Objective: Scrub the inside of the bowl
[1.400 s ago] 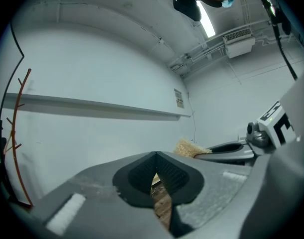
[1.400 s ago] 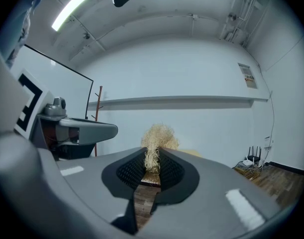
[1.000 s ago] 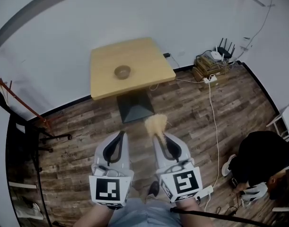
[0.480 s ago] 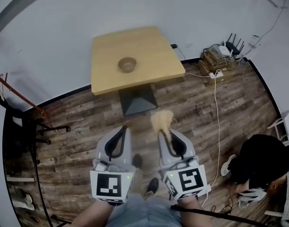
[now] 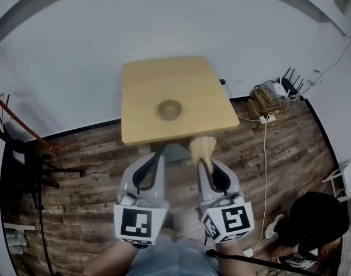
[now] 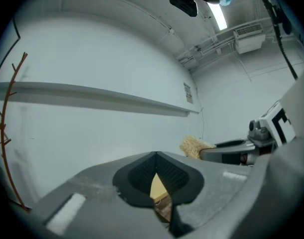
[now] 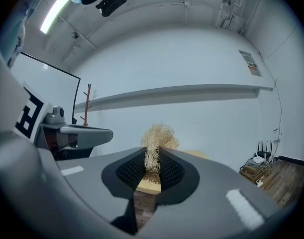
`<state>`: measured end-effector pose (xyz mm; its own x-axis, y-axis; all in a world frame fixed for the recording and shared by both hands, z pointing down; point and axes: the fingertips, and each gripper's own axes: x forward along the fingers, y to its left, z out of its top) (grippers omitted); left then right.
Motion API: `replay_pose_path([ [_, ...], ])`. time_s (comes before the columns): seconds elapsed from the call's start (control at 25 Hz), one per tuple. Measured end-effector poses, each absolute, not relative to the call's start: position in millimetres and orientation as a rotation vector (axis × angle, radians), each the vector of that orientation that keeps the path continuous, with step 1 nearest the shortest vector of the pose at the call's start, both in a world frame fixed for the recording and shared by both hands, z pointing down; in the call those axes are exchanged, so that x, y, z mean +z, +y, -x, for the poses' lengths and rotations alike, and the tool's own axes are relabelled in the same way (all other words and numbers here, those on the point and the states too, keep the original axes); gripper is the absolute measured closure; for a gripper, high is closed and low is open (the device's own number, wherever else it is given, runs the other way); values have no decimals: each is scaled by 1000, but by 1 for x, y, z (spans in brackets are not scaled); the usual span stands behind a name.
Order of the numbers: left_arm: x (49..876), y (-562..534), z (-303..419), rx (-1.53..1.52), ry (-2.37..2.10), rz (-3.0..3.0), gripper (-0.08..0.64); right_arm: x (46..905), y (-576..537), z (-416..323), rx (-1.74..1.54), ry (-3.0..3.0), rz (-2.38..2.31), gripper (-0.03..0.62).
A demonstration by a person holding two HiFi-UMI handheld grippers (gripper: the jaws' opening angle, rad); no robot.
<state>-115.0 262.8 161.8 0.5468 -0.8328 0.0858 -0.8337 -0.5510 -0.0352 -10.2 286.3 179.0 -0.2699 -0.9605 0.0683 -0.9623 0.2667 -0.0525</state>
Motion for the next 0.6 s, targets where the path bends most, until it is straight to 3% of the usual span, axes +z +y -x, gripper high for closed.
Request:
replay_pose_path([
  [0.6, 160, 197, 121, 58, -1426, -2764, 540, 165, 224, 20, 45, -2425, -1895, 538],
])
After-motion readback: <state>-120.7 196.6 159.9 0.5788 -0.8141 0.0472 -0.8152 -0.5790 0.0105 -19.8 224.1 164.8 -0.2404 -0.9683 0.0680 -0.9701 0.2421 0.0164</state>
